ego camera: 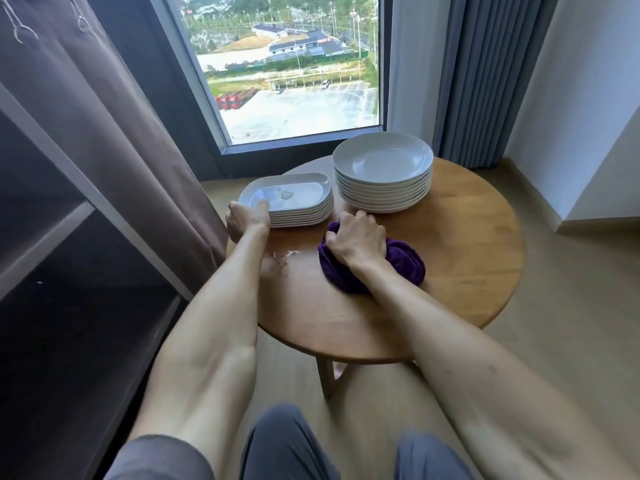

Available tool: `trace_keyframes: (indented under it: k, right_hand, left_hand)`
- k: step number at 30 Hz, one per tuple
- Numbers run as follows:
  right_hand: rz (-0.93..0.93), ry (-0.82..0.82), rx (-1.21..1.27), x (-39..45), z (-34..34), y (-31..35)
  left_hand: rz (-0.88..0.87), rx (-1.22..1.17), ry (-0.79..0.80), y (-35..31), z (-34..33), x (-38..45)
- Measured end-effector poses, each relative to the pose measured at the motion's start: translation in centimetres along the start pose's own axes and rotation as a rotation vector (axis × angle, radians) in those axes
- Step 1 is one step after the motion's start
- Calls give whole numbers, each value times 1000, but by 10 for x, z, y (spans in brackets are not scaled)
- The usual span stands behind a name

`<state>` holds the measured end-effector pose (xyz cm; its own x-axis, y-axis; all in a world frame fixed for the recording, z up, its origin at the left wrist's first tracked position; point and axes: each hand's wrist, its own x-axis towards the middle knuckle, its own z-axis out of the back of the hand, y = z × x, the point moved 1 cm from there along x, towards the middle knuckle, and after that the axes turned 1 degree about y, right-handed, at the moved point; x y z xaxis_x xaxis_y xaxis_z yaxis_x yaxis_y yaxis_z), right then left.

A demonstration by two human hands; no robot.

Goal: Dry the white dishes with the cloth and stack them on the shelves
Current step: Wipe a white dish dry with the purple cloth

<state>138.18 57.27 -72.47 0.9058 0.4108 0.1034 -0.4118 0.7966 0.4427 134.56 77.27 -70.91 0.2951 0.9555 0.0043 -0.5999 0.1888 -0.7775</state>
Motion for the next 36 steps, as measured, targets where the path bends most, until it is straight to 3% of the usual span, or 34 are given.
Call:
trace_keyframes:
  k: [8,12,18,23,26,27,31,33,36]
  right_hand:
    - [-18,-38,5,7,-3,0]
    - [-11,-49,5,7,-3,0]
    - [33,-132,58,-2,-1,-1]
    - [113,-219,106,-11,6,-5]
    - [-2,-286,95,-21,20,-7]
    - [-62,-226,62,-22,26,-10]
    - [-155,278,-74,-31,49,-25]
    - [-131,278,-31,-37,50,-30]
    - [-195,99,251,-41,54,-33]
  left_hand:
    - [52,6,-23,-10,13,6]
    - [192,-183,40,-15,23,18]
    - [223,-577,94,-23,40,1]
    - [379,-835,332,-18,54,-26]
    - [369,-994,392,-10,57,-39]
    - [362,-1034,385,-7,57,-42]
    - [371,-1172,356,1,58,-55]
    - [363,-1209,358,3,60,-63]
    - [361,-1245,371,5,64,-76]
